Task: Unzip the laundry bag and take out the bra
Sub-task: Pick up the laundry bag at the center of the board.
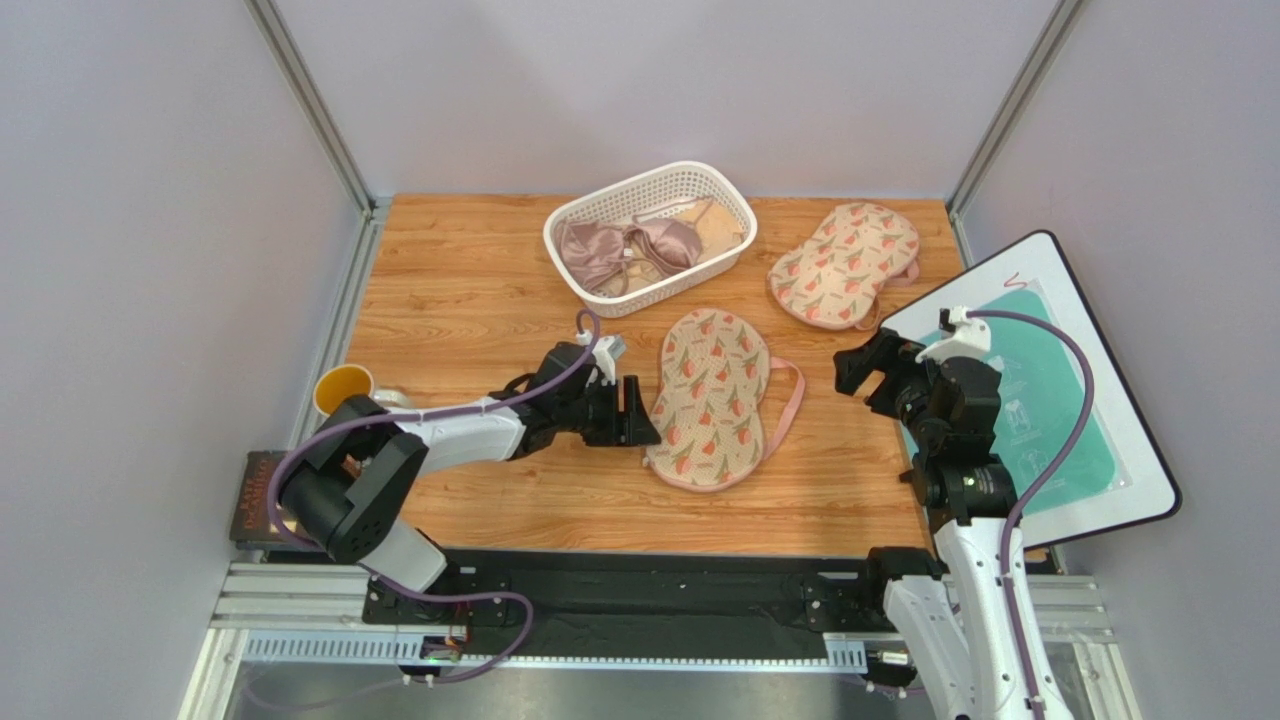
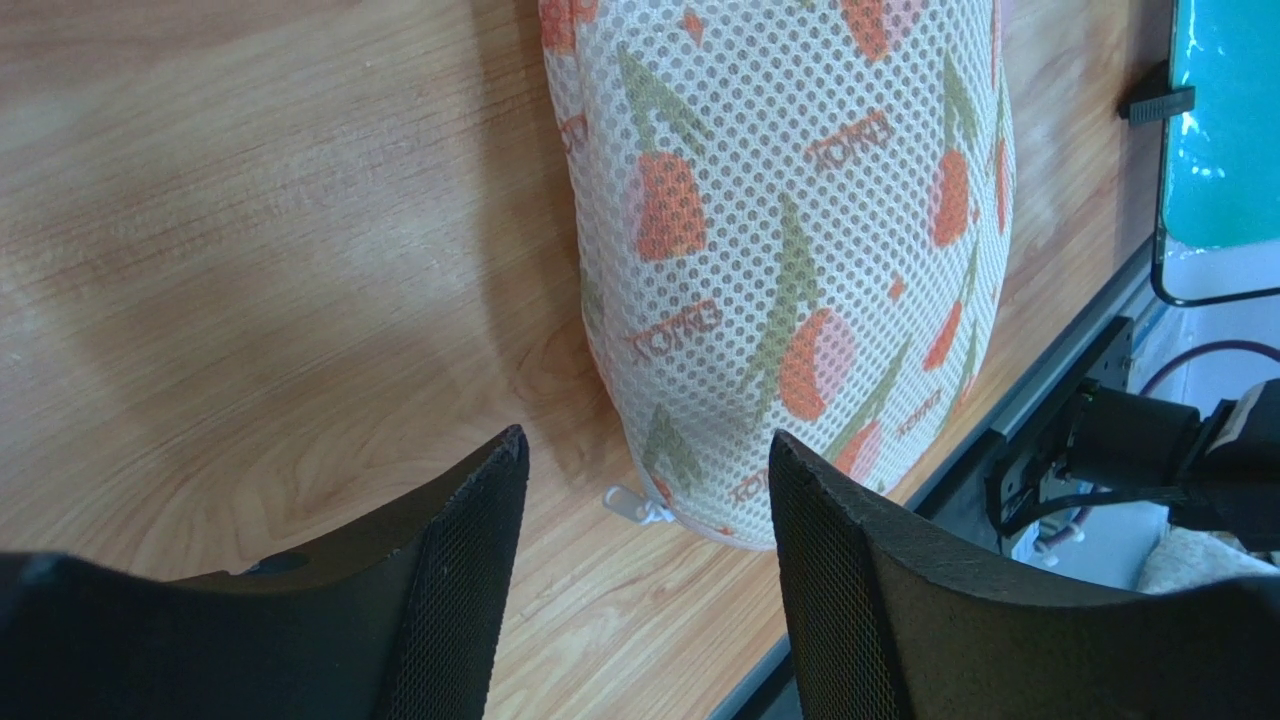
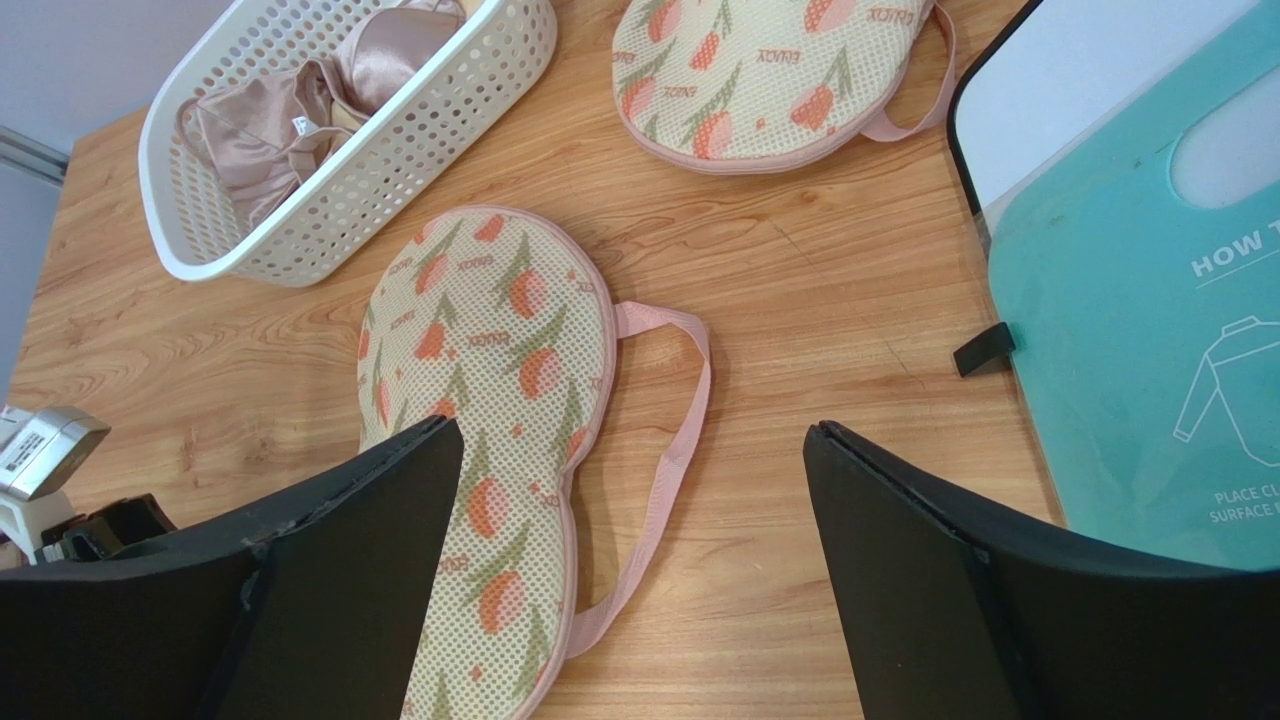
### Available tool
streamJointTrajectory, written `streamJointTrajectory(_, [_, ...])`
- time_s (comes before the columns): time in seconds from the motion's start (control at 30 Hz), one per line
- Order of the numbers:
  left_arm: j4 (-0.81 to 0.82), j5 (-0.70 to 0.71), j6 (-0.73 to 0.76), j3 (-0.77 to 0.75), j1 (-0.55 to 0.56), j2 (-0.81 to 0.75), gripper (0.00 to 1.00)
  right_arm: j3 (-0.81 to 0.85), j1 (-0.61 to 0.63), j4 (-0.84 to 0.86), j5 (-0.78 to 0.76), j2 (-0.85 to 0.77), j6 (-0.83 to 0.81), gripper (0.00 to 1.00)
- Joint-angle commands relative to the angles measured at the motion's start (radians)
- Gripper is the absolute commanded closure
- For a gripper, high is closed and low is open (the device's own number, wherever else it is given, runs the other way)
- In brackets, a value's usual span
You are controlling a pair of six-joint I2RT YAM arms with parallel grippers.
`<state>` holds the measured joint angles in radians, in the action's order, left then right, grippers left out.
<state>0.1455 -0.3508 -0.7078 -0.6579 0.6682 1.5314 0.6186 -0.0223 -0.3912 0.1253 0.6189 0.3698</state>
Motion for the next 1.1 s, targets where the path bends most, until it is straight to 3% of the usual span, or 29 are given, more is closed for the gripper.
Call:
streamJointTrajectory(0.0, [0.106, -0.022, -0.036, -0.023, 0.005, 0.027, 0.34, -0.002, -0.002, 0.040, 0.016, -0.005, -0.002, 0.09])
streamJointTrajectory(0.23, [0.144, -0.034, -0.061, -0.052, 0.016, 0.091, 0.34, -0.003, -0.002, 0.043, 0.023, -0.005, -0.002, 0.09])
streamJointTrajectory(0.3, [0.166, -0.045, -0.074, -0.055, 0.018, 0.114, 0.38, -0.005, -0.002, 0.043, 0.028, -0.007, 0.000, 0.09])
streamJointTrajectory(0.4, [0.186, -0.050, -0.090, -0.055, 0.021, 0.134, 0.48, -0.003, -0.002, 0.046, 0.033, -0.005, 0.000, 0.09])
streamJointTrajectory(0.5, [0.207, -0.051, -0.104, -0.051, 0.021, 0.139, 0.67, -0.006, -0.002, 0.048, 0.039, -0.004, 0.000, 0.09])
streamJointTrajectory(0.53, [0.215, -0.053, -0.107, -0.051, 0.022, 0.139, 0.81, -0.005, -0.002, 0.049, 0.040, -0.004, 0.000, 0.09])
streamJointTrajectory(0.63, [0.220, -0.051, -0.117, -0.045, 0.022, 0.127, 1.00, -0.011, -0.001, 0.060, 0.054, -0.001, 0.000, 0.11])
streamJointTrajectory(0.73, [0.206, -0.018, -0.130, -0.023, 0.024, 0.064, 1.00, -0.014, 0.018, 0.090, 0.076, 0.010, -0.011, 0.16])
streamJointTrajectory(0.83, [0.145, 0.096, -0.145, 0.017, 0.033, -0.044, 1.00, 0.003, 0.177, 0.094, -0.016, 0.045, -0.052, 0.18])
streamJointTrajectory(1.07, [-0.013, 0.386, -0.219, 0.138, 0.073, -0.335, 1.00, 0.084, 0.693, 0.049, -0.390, 0.203, -0.039, 0.22])
